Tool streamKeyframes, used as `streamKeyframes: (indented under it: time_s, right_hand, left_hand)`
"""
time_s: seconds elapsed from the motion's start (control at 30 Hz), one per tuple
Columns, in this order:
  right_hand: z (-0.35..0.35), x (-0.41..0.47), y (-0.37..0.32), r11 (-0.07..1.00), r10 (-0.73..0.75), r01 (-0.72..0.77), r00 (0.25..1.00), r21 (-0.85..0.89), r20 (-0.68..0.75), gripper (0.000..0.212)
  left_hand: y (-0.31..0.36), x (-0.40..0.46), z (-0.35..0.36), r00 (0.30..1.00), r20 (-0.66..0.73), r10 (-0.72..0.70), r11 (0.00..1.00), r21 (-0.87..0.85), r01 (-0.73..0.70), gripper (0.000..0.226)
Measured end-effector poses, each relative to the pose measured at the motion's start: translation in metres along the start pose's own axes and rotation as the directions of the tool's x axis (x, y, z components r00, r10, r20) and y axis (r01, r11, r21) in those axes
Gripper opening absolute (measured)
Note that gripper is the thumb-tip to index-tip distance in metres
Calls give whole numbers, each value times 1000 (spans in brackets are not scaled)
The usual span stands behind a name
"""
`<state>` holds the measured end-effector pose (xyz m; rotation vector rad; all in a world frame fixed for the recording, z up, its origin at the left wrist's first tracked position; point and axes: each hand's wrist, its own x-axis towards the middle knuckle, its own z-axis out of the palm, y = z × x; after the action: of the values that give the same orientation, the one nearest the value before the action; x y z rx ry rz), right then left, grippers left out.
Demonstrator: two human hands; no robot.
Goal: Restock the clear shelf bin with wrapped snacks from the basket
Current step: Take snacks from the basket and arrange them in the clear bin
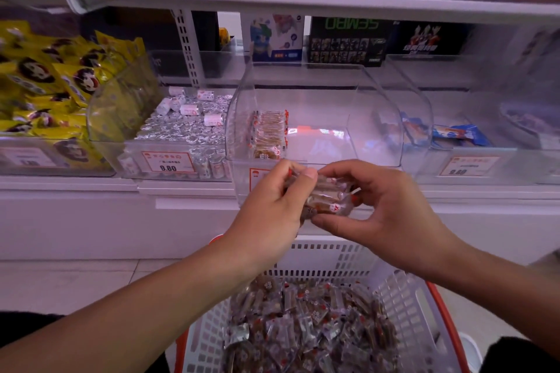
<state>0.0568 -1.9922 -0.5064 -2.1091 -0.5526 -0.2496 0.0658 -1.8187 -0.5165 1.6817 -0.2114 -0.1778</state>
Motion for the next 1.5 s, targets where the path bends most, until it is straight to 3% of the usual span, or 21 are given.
streamKeyframes:
  time_s: [0.1,0.2,0.27,0.33,0.4,0.5,0.7,0.83,1.0,1.13,1.23,1.3,1.37,1.4,1.43,1.5]
  right_hand:
    - [-12,29,-14,986,-90,95,995,-140,38,36]
    - [-16,70,-22,979,-90,102,993,-176,73,30]
    - [-16,105,-18,989,-16,23,999,-149,49,27]
    - [-14,137,-6,983,115,-99,989,-157,93,26]
    - [-2,159,8,961,235,-192,944,-198,230,28]
    - [26,175,27,941,310,-225,870,-251,383,30]
    - [59,186,51,837,225,52,874,-544,430,30]
    - [67,193,53,752,144,210,873,-624,467,41]
    - [64,203,51,806,209,172,812,-566,545,51]
    - [57,198,45,908,249,9,794,-420,555,38]
    - [45,190,26,958,140,-21,905,-286,402,14]
    - [31,172,12,956,-72,110,986,-270,148,4]
    - [20,137,-1,884,-379,339,923,-323,-70,3]
    - [22,112,-3,833,-500,437,857,-339,-124,5]
    - [28,86,2,794,-575,510,807,-331,-135,8]
    - [52,34,28,771,-589,554,808,-316,-20,14]
  left_hand:
    - [12,11,-8,995,-3,103,994,22,-103,24]
    - [29,28,-31,978,-104,181,980,105,-170,27]
    - [38,45,-60,928,-259,268,946,255,-202,30]
    - [39,61,-91,866,-372,333,860,497,-117,29]
    - [30,73,-109,894,-333,300,713,701,21,28]
    - [14,85,-115,938,-179,296,577,816,-27,36]
    - [4,91,-123,926,-112,360,606,783,-141,34]
    - [1,90,-123,912,-98,398,610,770,-184,37]
    - [-1,90,-122,914,-100,394,644,739,-197,42]
    - [1,87,-118,899,-211,384,660,743,-108,33]
    - [9,80,-116,820,-305,485,655,748,-108,39]
    - [18,73,-123,824,-177,538,664,692,-285,46]
    - [24,57,-130,917,161,365,756,523,-393,41]
    - [22,50,-130,923,344,173,802,495,-334,37]
    - [16,44,-125,885,461,-63,798,556,-233,32]
    - [-15,35,-103,739,479,-474,602,788,-124,30]
